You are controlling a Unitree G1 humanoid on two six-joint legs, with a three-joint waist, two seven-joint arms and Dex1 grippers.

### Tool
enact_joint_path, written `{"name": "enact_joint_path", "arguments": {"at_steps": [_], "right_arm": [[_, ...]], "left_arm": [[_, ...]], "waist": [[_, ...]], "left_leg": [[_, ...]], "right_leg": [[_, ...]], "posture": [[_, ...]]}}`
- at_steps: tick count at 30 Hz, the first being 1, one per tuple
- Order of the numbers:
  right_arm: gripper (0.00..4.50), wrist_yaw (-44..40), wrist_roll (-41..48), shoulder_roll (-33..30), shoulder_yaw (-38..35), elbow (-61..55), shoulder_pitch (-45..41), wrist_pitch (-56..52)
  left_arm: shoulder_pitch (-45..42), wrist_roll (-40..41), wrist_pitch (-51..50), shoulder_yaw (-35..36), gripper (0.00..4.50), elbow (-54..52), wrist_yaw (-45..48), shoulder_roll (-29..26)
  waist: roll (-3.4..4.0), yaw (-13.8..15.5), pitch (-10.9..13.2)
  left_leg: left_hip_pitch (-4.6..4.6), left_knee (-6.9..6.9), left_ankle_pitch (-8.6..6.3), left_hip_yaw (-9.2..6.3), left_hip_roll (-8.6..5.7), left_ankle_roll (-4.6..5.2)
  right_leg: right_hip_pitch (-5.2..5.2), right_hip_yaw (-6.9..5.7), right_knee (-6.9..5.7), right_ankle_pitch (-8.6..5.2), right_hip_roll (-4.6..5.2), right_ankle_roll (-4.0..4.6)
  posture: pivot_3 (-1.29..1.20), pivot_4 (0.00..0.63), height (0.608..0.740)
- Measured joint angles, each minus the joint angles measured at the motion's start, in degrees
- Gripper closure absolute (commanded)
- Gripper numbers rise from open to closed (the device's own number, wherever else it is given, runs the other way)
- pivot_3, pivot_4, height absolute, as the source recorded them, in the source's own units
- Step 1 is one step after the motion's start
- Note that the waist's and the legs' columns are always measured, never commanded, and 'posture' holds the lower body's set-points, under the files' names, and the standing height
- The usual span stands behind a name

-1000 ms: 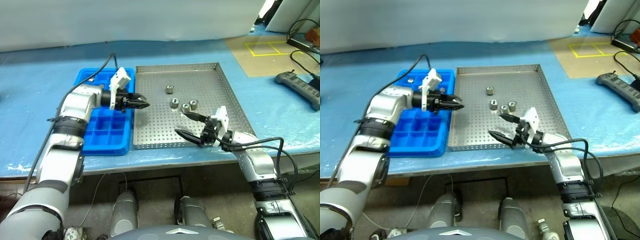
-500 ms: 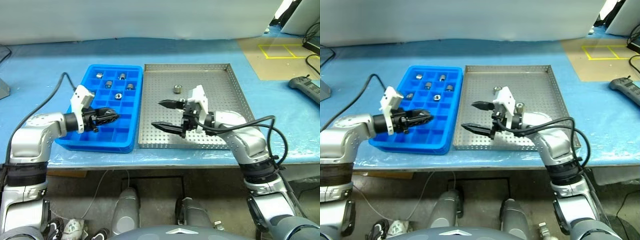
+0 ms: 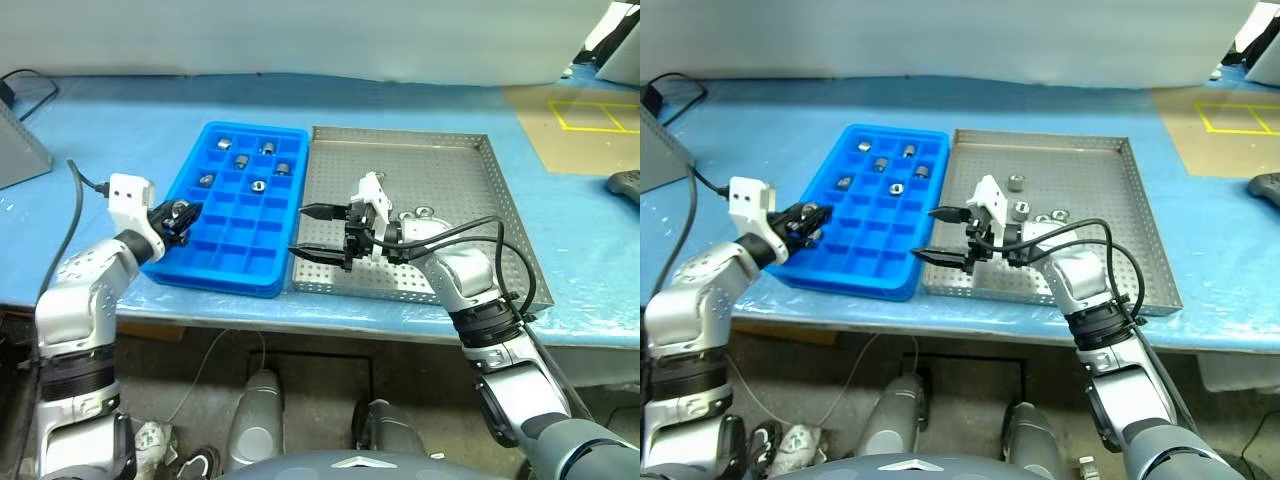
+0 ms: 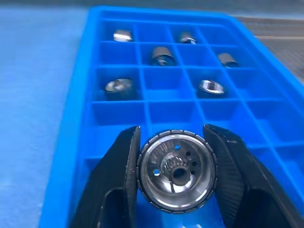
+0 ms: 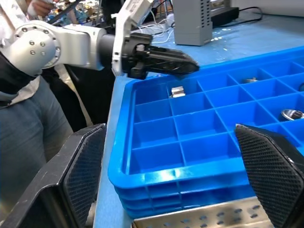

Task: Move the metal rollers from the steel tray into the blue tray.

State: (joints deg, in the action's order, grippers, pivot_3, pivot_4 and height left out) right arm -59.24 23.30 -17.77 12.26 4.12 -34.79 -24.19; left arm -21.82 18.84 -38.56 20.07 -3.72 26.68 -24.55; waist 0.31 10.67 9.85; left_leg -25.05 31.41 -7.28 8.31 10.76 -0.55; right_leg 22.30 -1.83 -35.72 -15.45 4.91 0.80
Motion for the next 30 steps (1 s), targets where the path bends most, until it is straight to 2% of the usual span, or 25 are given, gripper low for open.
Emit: {"name": "enact_joint_path", "arguments": {"at_steps": [5, 23, 25, 28, 29, 30], "right_arm": [[0.00, -0.7, -0.9, 0.3, 0.0, 0.7, 0.0, 1.3], [0.00, 0.9, -1.8, 0.0, -0.4, 0.7, 2.0, 2.0], [0.00, 1.0, -1.8, -0.1, -0.4, 0.7, 2.1, 2.0], [0.00, 1.5, -1.9, -0.1, -0.4, 0.5, 2.4, 2.0], [0.00, 1.6, -1.9, -0.1, -0.4, 0.4, 2.5, 2.0], [0.00, 1.7, -1.9, -0.1, -0.4, 0.2, 2.5, 2.0]], "left_arm": [[-3.0, -1.3, 3.7, -2.3, 2.76, 6.2, -3.2, 1.5], [-11.4, -1.5, 9.8, -7.2, 2.76, 20.7, -3.0, 2.6], [-11.5, -1.5, 10.0, -7.4, 2.00, 21.7, -3.1, 2.9], [-11.5, -1.5, 10.7, -7.9, 1.09, 22.4, -2.9, 3.0], [-11.6, -1.5, 10.7, -8.0, 0.82, 22.4, -2.9, 3.0], [-11.7, -1.5, 10.7, -8.1, 0.82, 22.4, -2.9, 3.0]], "waist": [[-0.02, 0.2, 0.0], [-0.03, -0.3, 0.0], [-0.03, -0.3, 0.0], [-0.03, -0.3, 0.0], [-0.03, -0.3, 0.0], [-0.03, -0.3, 0.0]], "left_leg": [[-0.06, 0.19, 0.00, -0.01, 0.00, 0.00], [-0.10, 0.35, 0.02, -0.04, 0.01, -0.02], [-0.10, 0.35, 0.02, -0.04, 0.01, -0.02], [-0.10, 0.36, 0.02, -0.04, 0.00, -0.02], [-0.10, 0.37, 0.02, -0.04, 0.00, -0.02], [-0.10, 0.38, 0.02, -0.04, 0.01, -0.02]], "right_leg": [[0.00, 0.03, -0.03, 0.10, 0.00, -0.16], [0.00, 0.02, -0.14, 0.16, 0.01, -0.24], [0.00, 0.01, -0.15, 0.16, 0.00, -0.24], [0.00, 0.01, -0.15, 0.16, 0.01, -0.24], [0.00, 0.01, -0.17, 0.17, 0.01, -0.24], [0.00, 0.02, -0.18, 0.17, 0.01, -0.24]], "posture": [[0.28, 0.150, 0.740], [0.22, 0.150, 0.740], [0.22, 0.150, 0.740], [0.22, 0.150, 0.740], [0.22, 0.150, 0.740], [0.21, 0.150, 0.740]]}}
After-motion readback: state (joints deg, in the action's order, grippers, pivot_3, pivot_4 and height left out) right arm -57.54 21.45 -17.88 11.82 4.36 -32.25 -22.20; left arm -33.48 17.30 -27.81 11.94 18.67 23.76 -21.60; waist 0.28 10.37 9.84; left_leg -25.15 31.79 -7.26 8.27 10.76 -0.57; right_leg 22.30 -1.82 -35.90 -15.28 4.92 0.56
